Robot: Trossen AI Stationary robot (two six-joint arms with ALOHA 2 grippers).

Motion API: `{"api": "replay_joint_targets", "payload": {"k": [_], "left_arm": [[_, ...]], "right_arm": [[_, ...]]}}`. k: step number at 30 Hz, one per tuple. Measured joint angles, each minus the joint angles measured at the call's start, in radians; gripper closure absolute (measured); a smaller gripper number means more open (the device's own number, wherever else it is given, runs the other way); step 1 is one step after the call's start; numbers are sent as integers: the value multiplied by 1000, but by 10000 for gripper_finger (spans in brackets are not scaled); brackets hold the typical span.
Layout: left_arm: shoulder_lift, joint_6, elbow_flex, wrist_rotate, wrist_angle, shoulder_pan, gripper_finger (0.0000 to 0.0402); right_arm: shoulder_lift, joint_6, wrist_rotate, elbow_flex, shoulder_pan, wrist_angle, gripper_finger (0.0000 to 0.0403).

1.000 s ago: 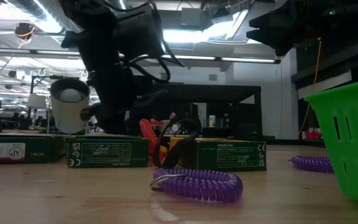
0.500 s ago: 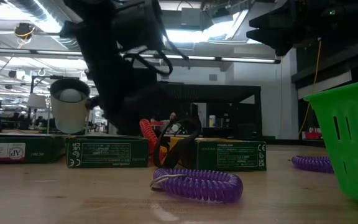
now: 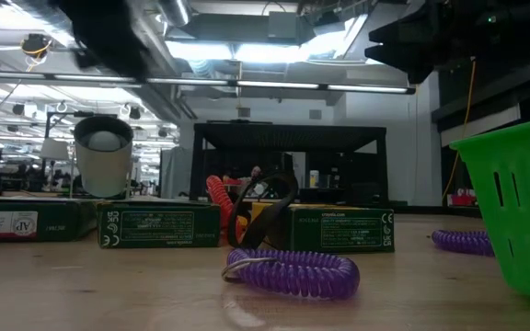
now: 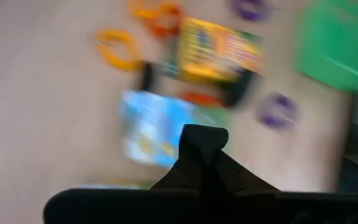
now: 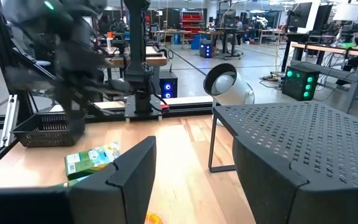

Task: Pick & Place Office Desk Supplies
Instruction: Put the black rubber band into the black bin

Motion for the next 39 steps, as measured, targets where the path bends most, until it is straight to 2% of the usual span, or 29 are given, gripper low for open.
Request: {"api": "replay_joint_targets", "payload": {"k": [5, 8, 12, 19, 26, 30, 34, 39], "left_arm": [[-46, -191, 2, 8, -114, -200, 400], [-34, -379, 1, -4, -261, -308, 399], [-24, -617, 0, 55, -434, -430, 400], [-16, -922, 0, 68, -453, -595, 400], [52, -1025, -2, 74, -421, -638, 393], [97, -1048, -2, 144, -422, -637, 374], [126, -1086, -2, 182, -423, -641, 336], [125, -1117, -2, 173, -423, -646, 266]], "right_arm": [[0, 3, 0, 0, 0, 0, 188], [0, 13, 0, 0, 0, 0, 188], [0, 19, 0, 0, 0, 0, 188], [0, 18, 0, 0, 0, 1, 188], [0, 18, 0, 0, 0, 1, 188], [0, 18, 0, 0, 0, 1, 188], [0, 18, 0, 0, 0, 1, 188], [0, 15, 0, 0, 0, 1, 188]]}}
